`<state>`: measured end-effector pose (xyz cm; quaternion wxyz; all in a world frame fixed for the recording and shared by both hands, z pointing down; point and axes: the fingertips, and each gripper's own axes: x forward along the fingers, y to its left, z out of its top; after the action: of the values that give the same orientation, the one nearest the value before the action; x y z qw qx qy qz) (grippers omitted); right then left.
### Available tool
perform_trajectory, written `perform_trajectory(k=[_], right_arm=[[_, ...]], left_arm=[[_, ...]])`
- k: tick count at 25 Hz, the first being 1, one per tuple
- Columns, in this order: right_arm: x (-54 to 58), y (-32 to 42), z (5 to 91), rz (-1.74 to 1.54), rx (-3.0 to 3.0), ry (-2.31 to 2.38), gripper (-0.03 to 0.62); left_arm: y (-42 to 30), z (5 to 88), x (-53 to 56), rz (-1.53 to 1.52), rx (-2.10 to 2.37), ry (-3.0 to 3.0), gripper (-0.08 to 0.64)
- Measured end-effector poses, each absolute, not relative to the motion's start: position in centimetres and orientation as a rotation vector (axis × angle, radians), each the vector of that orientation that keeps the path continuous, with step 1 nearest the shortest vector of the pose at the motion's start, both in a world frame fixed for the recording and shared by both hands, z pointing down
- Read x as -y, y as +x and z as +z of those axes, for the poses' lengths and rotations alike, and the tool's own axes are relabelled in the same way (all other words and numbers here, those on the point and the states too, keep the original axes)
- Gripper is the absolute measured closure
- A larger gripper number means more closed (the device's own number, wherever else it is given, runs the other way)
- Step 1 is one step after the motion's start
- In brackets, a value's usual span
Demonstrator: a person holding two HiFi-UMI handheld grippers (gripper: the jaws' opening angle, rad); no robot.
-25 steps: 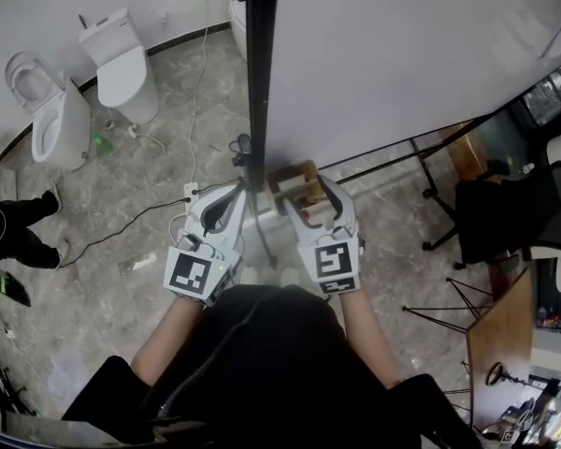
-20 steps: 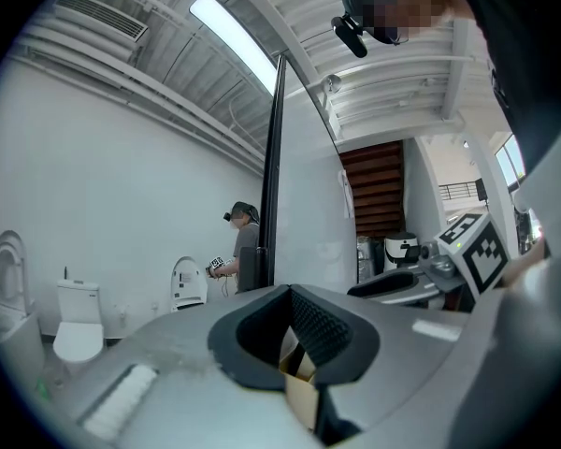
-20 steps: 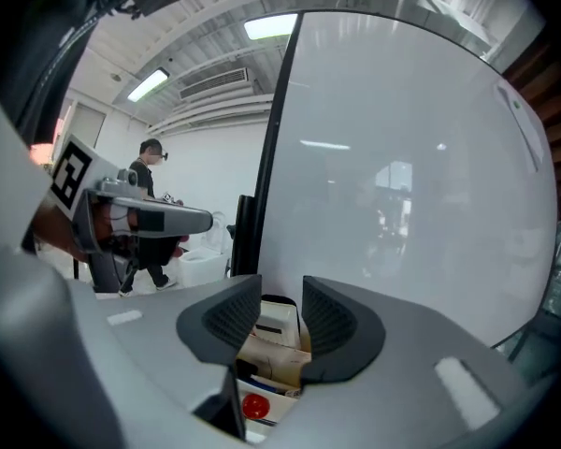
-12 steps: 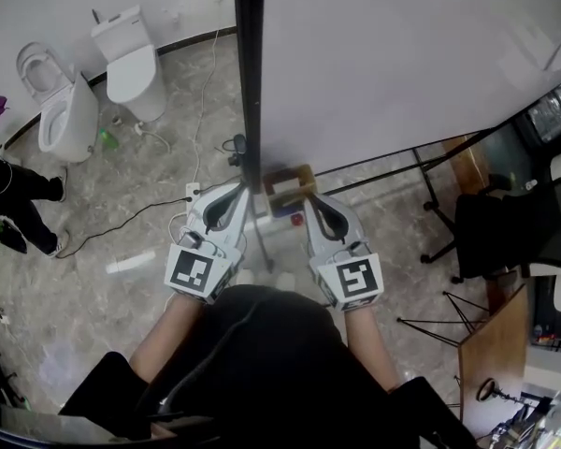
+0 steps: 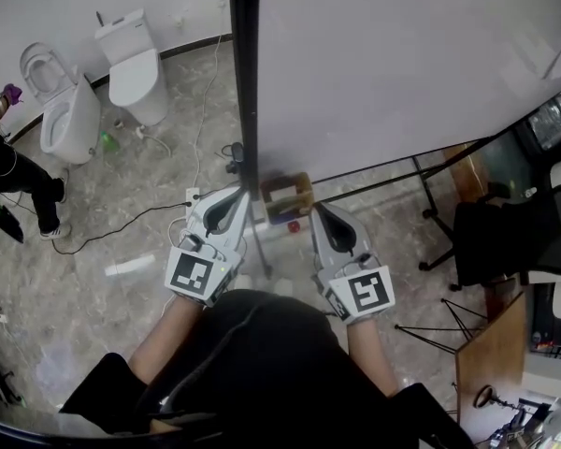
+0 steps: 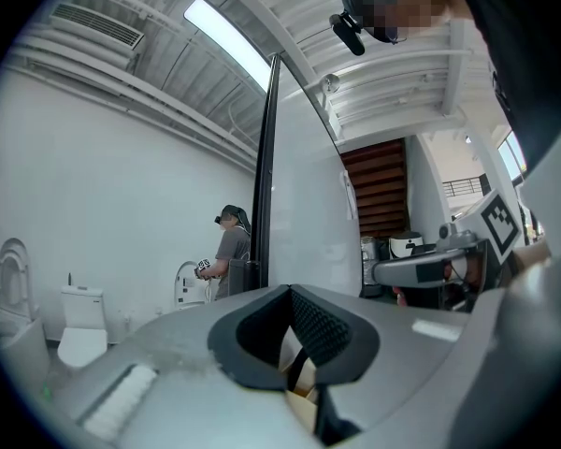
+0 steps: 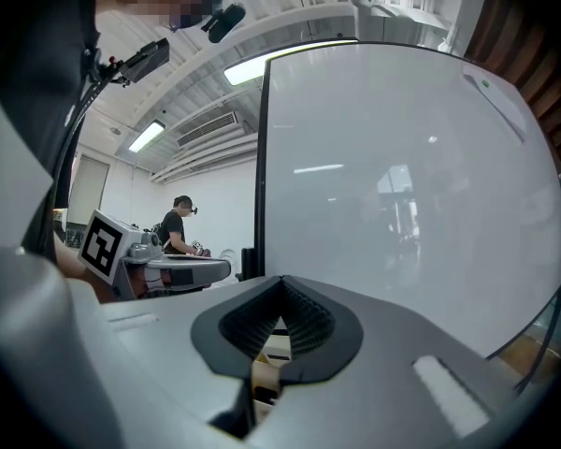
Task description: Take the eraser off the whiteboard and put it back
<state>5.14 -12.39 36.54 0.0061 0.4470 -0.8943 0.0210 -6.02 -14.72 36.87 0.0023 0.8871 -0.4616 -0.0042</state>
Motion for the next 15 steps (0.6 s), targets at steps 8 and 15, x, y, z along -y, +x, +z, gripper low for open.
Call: perform_trajectory(k=[8,15], right_arm=[[12.14,5.47,36.89,0.089,2.799,1.406,0.583],[11.89,5.04,37.12,0.093,2.79,1.412,0.583]], left_arm=[[-5.8,37.1,14.52,-0.013,1.439,2.782,0.555],[-6.34,37.28,14.18,-0.014,1.434,2.779,0.555]])
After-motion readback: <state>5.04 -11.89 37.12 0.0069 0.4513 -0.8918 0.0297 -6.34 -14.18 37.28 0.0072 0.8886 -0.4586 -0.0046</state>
